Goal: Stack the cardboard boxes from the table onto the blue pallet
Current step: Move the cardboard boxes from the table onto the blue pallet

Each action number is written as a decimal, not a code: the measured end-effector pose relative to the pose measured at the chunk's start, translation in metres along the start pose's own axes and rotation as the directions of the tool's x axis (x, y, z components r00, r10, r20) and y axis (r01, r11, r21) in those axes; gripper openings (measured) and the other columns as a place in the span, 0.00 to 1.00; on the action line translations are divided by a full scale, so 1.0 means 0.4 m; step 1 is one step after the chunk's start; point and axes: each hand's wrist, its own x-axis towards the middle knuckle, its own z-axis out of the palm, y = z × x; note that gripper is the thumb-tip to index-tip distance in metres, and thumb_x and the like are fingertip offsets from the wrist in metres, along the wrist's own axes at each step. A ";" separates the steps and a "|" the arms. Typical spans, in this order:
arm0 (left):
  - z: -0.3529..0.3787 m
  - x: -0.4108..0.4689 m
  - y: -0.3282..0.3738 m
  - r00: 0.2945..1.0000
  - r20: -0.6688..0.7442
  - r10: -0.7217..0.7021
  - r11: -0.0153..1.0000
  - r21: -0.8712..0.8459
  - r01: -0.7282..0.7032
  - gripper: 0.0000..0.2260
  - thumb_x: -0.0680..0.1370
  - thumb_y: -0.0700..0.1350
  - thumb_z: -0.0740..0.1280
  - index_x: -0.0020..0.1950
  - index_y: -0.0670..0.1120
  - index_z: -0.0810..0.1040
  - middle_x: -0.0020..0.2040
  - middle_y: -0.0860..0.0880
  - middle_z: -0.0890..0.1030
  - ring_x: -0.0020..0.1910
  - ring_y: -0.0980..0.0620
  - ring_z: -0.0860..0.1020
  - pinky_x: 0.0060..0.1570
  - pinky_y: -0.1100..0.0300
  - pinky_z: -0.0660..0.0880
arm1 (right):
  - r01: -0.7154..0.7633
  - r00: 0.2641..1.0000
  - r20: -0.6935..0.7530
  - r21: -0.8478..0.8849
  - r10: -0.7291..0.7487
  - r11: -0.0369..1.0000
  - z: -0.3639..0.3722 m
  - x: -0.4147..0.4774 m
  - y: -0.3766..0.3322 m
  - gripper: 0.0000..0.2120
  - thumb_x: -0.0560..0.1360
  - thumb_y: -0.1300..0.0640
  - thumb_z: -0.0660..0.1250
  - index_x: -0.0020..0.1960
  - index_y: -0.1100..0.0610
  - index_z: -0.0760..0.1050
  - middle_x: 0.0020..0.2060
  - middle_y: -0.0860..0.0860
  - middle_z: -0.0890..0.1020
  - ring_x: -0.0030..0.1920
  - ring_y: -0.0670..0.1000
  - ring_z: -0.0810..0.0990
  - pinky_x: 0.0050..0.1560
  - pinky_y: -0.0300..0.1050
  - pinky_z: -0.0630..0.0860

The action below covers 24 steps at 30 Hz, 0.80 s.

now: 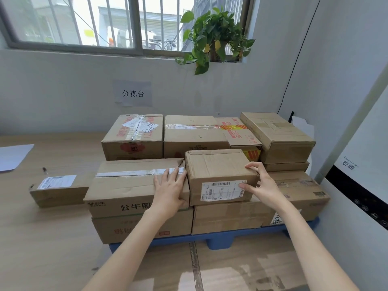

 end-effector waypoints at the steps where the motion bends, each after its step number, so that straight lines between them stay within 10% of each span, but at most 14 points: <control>1: -0.001 0.000 -0.002 1.000 -0.002 0.005 1.000 -0.007 -0.005 0.41 0.73 0.50 0.72 0.78 0.52 0.49 0.79 0.48 0.50 0.77 0.42 0.45 0.72 0.38 0.40 | -0.003 1.000 0.005 0.000 0.003 1.000 0.001 -0.002 -0.003 0.25 0.73 0.58 0.73 0.63 0.47 0.63 0.63 0.50 0.73 0.57 0.47 0.77 0.40 0.29 0.76; 8: -0.049 -0.010 -0.020 0.999 0.007 0.034 0.973 -0.227 -0.032 0.39 0.73 0.60 0.69 0.78 0.53 0.54 0.78 0.49 0.56 0.77 0.47 0.51 0.75 0.41 0.45 | 0.018 0.994 -0.105 -0.048 -0.023 0.999 -0.023 0.007 -0.092 0.32 0.68 0.40 0.70 0.68 0.42 0.62 0.72 0.48 0.66 0.73 0.51 0.64 0.71 0.56 0.62; 13: -0.174 0.000 -0.135 0.990 -0.114 -0.083 0.886 -0.463 0.021 0.27 0.77 0.61 0.62 0.73 0.50 0.66 0.71 0.51 0.71 0.69 0.51 0.68 0.67 0.49 0.67 | 0.179 0.976 -0.101 -0.132 -0.193 0.975 0.060 0.105 -0.269 0.30 0.71 0.38 0.67 0.69 0.45 0.63 0.72 0.48 0.67 0.71 0.50 0.65 0.71 0.59 0.63; 24: -0.346 -0.063 -0.719 0.864 -0.265 -0.428 0.826 -0.502 0.255 0.16 0.77 0.53 0.66 0.62 0.49 0.75 0.58 0.52 0.80 0.58 0.52 0.77 0.59 0.51 0.74 | 0.450 0.874 0.148 0.114 -0.464 0.885 0.617 0.291 -0.682 0.19 0.77 0.51 0.68 0.66 0.47 0.68 0.63 0.42 0.73 0.65 0.46 0.71 0.63 0.43 0.66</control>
